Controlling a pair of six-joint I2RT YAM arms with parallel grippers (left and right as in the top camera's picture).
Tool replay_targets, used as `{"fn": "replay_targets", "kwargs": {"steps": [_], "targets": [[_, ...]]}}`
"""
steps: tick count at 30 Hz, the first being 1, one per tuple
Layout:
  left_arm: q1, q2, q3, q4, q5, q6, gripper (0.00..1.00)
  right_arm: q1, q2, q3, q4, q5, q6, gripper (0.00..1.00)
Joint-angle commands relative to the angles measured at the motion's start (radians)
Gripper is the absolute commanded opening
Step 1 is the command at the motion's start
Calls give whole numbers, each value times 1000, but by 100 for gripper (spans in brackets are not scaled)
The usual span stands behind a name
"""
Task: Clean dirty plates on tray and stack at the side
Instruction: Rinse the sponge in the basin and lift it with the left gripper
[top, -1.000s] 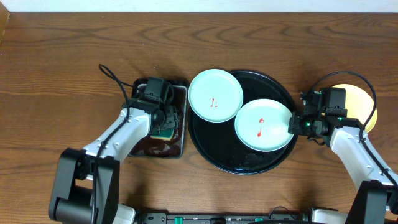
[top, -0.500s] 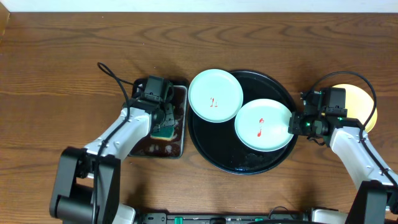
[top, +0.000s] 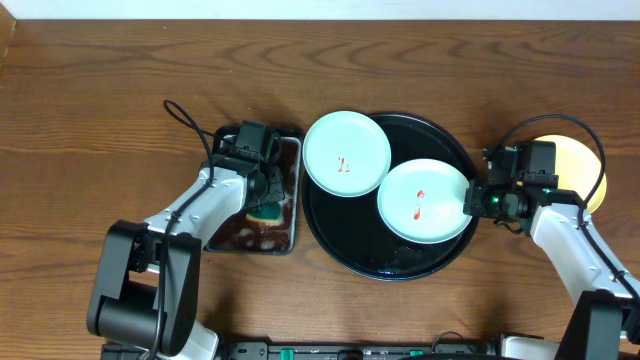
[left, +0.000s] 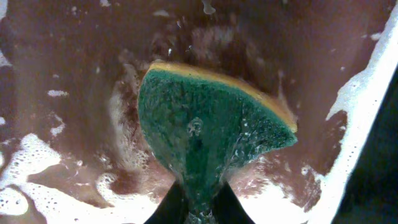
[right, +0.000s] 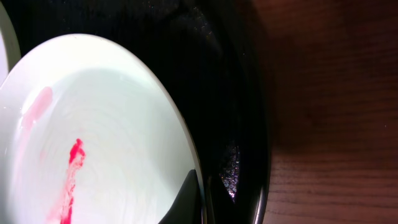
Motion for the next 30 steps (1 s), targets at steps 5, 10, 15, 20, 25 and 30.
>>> {"fn": "replay_targets", "kwargs": {"steps": [5, 10, 15, 20, 25, 30], "targets": [[2, -8, -1, -43, 32, 30, 7, 6, 1, -5, 0, -8, 13, 1], [23, -124, 0, -43, 38, 32, 7, 6, 1, -5, 1, -8, 13, 1], [77, -202, 0, -33, 209, 163, 7, 6, 1, -5, 4, -8, 13, 1], [178, -205, -3, -21, 402, 216, 7, 6, 1, -5, 4, -8, 13, 1], [306, -205, -3, -2, 686, 324, 7, 6, 1, -5, 5, -8, 13, 1], [402, -205, -5, 10, 911, 412, 7, 6, 1, -5, 8, -8, 13, 1]]}}
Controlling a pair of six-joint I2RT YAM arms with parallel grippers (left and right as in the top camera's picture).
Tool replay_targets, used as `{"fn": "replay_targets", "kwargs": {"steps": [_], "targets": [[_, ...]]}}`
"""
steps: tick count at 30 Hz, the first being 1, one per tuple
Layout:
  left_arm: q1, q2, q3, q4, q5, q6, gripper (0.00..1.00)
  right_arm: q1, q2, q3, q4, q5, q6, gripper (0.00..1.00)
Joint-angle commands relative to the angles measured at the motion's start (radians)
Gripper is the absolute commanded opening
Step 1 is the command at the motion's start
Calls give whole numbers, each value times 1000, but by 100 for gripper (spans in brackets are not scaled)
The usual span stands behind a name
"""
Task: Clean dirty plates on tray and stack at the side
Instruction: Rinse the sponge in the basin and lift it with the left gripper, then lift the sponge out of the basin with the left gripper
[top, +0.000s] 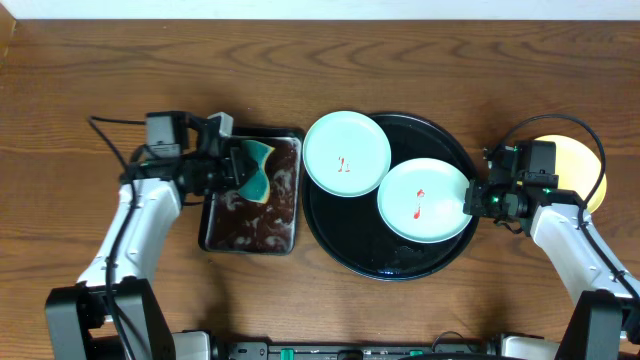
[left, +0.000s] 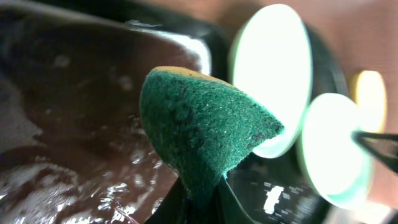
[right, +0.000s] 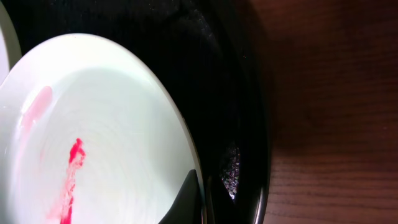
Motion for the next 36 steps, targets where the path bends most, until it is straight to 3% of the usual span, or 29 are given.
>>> {"fn": "replay_targets", "kwargs": {"steps": [1, 10, 36], "targets": [[51, -4, -8, 18, 251, 92, 7, 6, 1, -5, 3, -8, 13, 1], [105, -4, -22, 108, 433, 91, 7, 6, 1, -5, 7, -8, 13, 1], [105, -4, -23, 108, 433, 91, 8, 6, 1, -5, 15, -9, 13, 1]]}}
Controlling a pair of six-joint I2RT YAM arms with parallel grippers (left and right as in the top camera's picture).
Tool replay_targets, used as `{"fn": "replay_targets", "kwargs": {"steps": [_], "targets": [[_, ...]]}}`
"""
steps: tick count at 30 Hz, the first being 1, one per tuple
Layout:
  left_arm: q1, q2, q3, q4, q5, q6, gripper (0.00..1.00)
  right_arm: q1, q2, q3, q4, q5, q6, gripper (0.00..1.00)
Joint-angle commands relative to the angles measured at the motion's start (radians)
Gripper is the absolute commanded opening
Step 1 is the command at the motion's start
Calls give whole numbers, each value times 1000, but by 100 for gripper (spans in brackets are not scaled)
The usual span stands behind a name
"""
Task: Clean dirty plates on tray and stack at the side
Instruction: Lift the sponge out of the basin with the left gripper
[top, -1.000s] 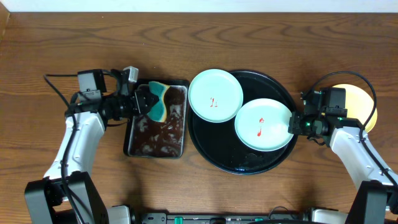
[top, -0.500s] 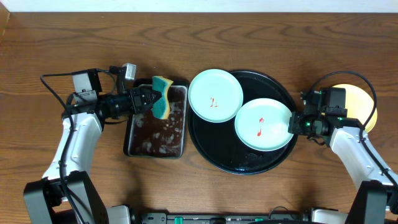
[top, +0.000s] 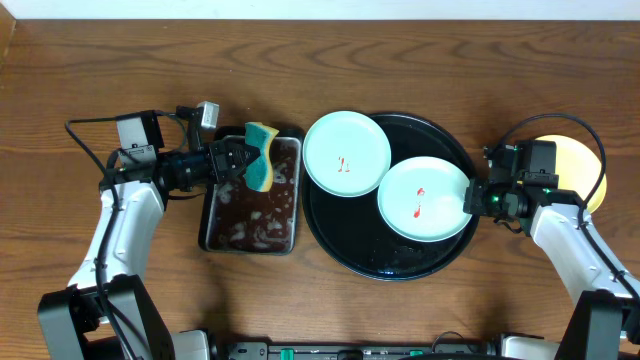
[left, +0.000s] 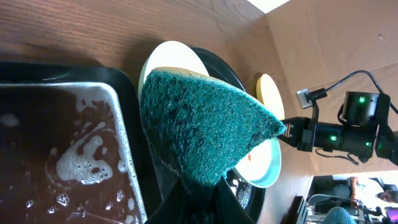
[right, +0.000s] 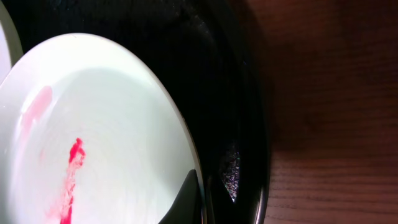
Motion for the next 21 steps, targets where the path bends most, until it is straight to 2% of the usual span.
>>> {"fn": "replay_targets", "kwargs": {"steps": [1, 21], "targets": [[6, -3, -13, 5, 39, 13, 7, 6, 1, -5, 4, -9, 13, 1], [3, -4, -13, 5, 35, 8, 7, 6, 1, -5, 11, -9, 13, 1]]}}
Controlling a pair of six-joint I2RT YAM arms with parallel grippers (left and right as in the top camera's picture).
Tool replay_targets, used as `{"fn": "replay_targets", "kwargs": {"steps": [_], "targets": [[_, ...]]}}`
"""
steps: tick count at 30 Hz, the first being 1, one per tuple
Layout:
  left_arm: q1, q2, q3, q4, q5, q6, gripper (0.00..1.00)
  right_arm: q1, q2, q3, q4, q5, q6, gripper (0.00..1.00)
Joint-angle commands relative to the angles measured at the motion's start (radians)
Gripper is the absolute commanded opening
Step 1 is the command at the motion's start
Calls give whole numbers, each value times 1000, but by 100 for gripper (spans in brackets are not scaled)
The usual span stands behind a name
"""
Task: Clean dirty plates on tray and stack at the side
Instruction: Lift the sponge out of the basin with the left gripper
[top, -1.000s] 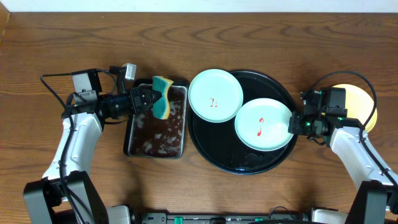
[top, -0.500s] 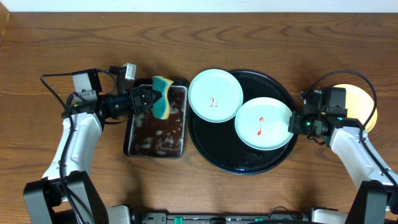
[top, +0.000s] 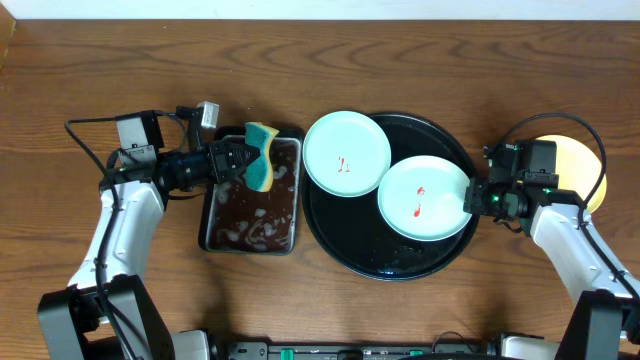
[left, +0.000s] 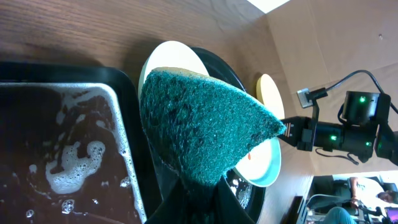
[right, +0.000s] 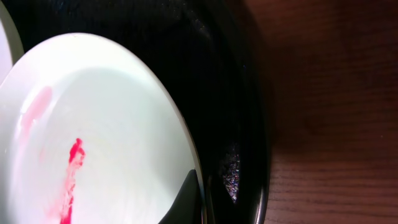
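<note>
Two pale mint plates sit on the round black tray (top: 440, 135). The right plate (top: 424, 200) carries a red smear (right: 69, 171), and my right gripper (top: 474, 199) is shut on its right rim (right: 194, 168). The left plate (top: 346, 153) overlaps the tray's left edge and has small red marks. My left gripper (top: 236, 162) is shut on a green and yellow sponge (top: 260, 154), held above the soapy pan's top right corner; in the left wrist view the sponge (left: 202, 130) fills the middle.
A black rectangular pan (top: 212, 222) of dark sudsy water lies left of the tray. A yellow plate (top: 580, 165) rests on the table at far right, behind my right arm. Wood table (top: 330, 60) all round.
The arms, sponge and plates stand where they were. Only the foam on the water in the pan has drifted.
My left gripper held the sponge down in the soapy water. A second later the sponge was out of the water at the pan's top left. Then it was above the pan's top right corner, where it stays. My right gripper gripped the smeared plate's rim throughout.
</note>
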Motion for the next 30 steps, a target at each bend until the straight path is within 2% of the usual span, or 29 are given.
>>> {"fn": "replay_targets", "kwargs": {"steps": [1, 5, 12, 16, 19, 22, 24, 30], "targets": [[0, -4, -13, 5, 31, 5, 7, 6, 1, -5, 3, -8, 13, 1], [-26, -4, -13, 2, -31, -9, 7, 6, 1, -5, 2, -8, 13, 1], [-127, -4, -13, -3, -267, -41, 7, 6, 2, -7, -5, -8, 13, 1], [-235, -4, -13, -30, -615, -139, 7, 6, 2, -21, -6, -8, 13, 1], [-354, -4, -13, -48, -945, -226, 7, 6, 2, -35, -5, -8, 13, 1], [-446, -4, -13, -55, -1147, -286, 7, 6, 2, -41, -5, -8, 13, 1], [-494, -4, -9, -56, -1193, -292, 7, 6, 2, -41, -5, -8, 13, 1], [-591, -4, 48, -122, -1190, -301, 7, 7, 2, -41, -3, -8, 13, 1]]}}
